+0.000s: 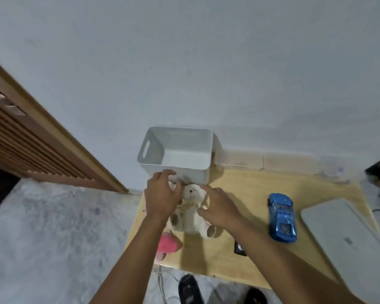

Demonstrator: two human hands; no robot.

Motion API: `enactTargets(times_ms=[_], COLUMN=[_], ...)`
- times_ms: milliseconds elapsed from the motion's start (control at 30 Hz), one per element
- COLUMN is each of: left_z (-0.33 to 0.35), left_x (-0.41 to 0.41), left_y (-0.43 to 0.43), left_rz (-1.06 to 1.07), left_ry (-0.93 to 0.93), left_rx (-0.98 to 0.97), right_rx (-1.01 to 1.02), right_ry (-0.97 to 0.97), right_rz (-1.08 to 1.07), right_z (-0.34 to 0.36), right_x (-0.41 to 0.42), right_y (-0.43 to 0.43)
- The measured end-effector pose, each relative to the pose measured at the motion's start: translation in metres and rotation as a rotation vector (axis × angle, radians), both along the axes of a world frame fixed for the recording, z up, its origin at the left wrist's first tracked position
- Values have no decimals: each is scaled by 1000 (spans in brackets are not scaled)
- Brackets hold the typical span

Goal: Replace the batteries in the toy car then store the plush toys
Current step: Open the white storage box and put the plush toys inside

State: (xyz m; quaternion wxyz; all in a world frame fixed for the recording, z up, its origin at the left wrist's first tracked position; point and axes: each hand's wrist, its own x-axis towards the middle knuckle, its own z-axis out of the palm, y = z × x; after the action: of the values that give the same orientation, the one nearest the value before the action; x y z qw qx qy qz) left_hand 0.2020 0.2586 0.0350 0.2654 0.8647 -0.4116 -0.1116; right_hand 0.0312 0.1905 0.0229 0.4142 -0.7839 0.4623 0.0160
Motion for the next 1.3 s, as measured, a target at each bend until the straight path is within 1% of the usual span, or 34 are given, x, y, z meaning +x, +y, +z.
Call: enactTargets(times_ms=[67, 133, 200, 267, 333, 500, 633, 700, 800, 867, 967, 1033, 1067, 1133, 1200, 1300], left_z=[-15, -34, -54, -65, -72, -81, -80, -73, -55, -40, -7, 18, 30, 49, 58, 58], left_x=[27, 49, 65, 73, 78, 84, 88, 91, 92, 93, 92, 93, 95, 104, 115, 127], left_y=[16, 26, 33, 34, 34, 36, 41, 45, 53, 55, 41, 20, 8, -20, -45, -73], left_rz=[14, -31, -136, -203, -211, -240, -272, -259, -224, -210, -160, -124, -112, -108, -124, -186], left_ry=[73, 151, 209, 285, 305, 219, 156, 145, 64, 10, -22, -31, -33, -38, -34, -50], left_rx=[216, 422, 504, 463, 400, 306, 201, 117, -20, -160, -408, -535, -566, -570, -521, -392], right_rx=[14, 25, 29, 7, -13, -89, -142, -220, -320, -462, -681, -769, -752, -660, -600, -509], right_ry=[96, 188, 205, 213, 228, 245, 176, 107, -123, -238, -356, -411, -418, -403, -346, -227], right_rz=[63, 84, 62, 49, 43, -1, -77, -88, -109, -102, -140, -142, -154, -197, -214, -154], right_z=[-18, -35, -48, -57, -63, -70, -66, -60, -42, -29, 1, 27, 41, 64, 78, 81], right_x=[28, 47, 60, 68, 73, 77, 75, 68, 54, 53, 65, 77, 84, 96, 107, 119], right_y=[8, 16, 23, 28, 31, 35, 42, 51, 66, 67, 46, 21, 7, -23, -49, -79])
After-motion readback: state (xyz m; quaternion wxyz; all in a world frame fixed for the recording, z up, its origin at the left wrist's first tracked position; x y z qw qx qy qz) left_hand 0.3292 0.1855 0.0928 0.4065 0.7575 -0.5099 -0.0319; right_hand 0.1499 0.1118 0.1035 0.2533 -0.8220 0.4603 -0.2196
